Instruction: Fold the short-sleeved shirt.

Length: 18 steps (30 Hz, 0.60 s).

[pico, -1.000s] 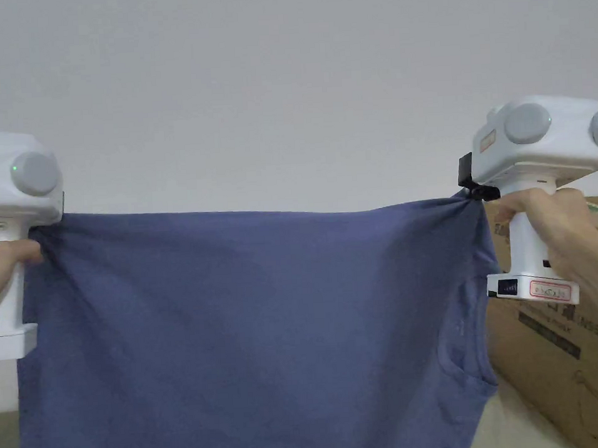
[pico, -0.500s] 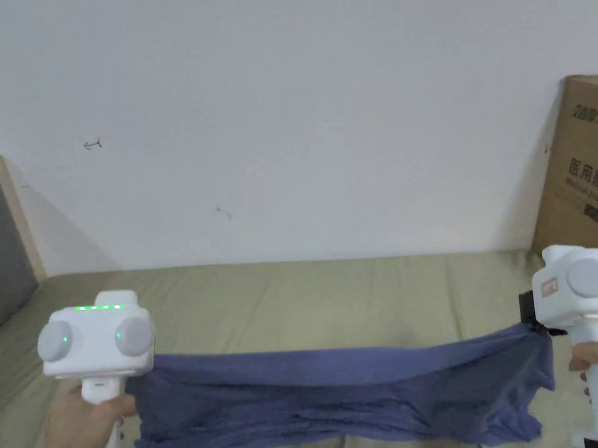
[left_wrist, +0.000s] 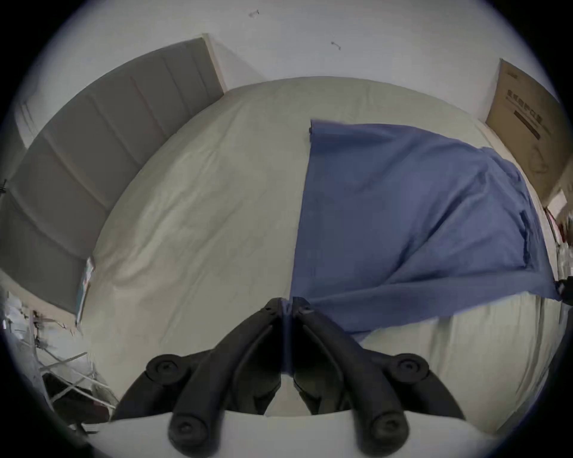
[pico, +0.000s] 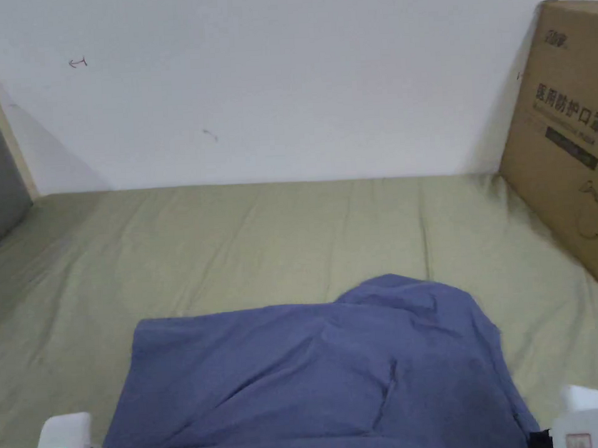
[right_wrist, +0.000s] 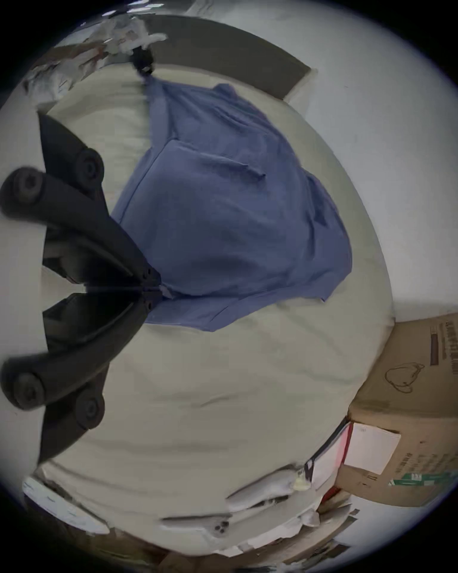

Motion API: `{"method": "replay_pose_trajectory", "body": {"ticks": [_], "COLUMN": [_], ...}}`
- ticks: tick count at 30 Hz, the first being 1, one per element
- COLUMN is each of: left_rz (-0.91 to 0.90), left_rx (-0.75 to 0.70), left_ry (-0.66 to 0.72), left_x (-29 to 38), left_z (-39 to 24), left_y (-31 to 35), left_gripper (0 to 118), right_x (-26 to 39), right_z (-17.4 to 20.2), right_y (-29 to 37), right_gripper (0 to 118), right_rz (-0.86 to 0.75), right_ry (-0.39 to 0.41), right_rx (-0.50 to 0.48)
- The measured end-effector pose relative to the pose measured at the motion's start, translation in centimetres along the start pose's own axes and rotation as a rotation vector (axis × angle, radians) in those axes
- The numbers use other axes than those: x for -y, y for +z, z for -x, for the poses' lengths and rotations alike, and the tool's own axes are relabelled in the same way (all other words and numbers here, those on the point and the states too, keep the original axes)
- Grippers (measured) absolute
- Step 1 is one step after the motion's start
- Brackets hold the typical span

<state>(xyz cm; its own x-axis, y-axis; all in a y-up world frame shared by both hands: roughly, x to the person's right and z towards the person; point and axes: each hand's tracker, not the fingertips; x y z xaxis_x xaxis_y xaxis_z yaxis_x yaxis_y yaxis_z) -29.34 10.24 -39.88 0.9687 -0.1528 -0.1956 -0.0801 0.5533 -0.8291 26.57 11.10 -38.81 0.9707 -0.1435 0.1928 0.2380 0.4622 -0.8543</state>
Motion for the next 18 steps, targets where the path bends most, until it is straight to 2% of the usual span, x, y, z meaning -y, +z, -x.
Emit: {"method": "replay_pose_trajectory", "body": {"ticks": [1,5,8,15,16,17,18], "left_rz": [-0.018,-0.061,-0.046,-0.028,-0.032,-0.037,-0.028], "left_rx": [-0.014,-0.021,-0.023,0.010,0.008,0.017,0.022], "left_ry": [-0.004,0.002,0.013,0.000,-0.010,-0.013,-0.013], "left_x": [1.3,6.0,9.6,16.3,16.6,16.7,16.4], "left_z": [0.6,2.7,4.4,4.8,4.8,4.8,4.8], "left_y": [1.3,5.4,7.4,10.5,10.5,10.6,10.7], "left_gripper": [5,5,5,5,9,25,57], "right_x": [1.6,7.0,10.4,16.1,16.7,16.9,17.0], "right_z": [0.0,-1.1,-2.1,-4.1,-4.0,-3.8,-3.5], "right_y": [1.1,5.0,7.7,11.6,11.9,12.0,12.1], "right_gripper": [1,1,1,1,4,12,29], "right_rz": [0.007,-0.015,-0.008,-0.044,-0.072,-0.079,-0.082], "right_ry": [0.027,0.020,0.074,0.058,0.073,0.072,0.075], "right_rx": [0.017,-0.037,-0.007,-0.008,-0.023,-0.017,-0.009]}}
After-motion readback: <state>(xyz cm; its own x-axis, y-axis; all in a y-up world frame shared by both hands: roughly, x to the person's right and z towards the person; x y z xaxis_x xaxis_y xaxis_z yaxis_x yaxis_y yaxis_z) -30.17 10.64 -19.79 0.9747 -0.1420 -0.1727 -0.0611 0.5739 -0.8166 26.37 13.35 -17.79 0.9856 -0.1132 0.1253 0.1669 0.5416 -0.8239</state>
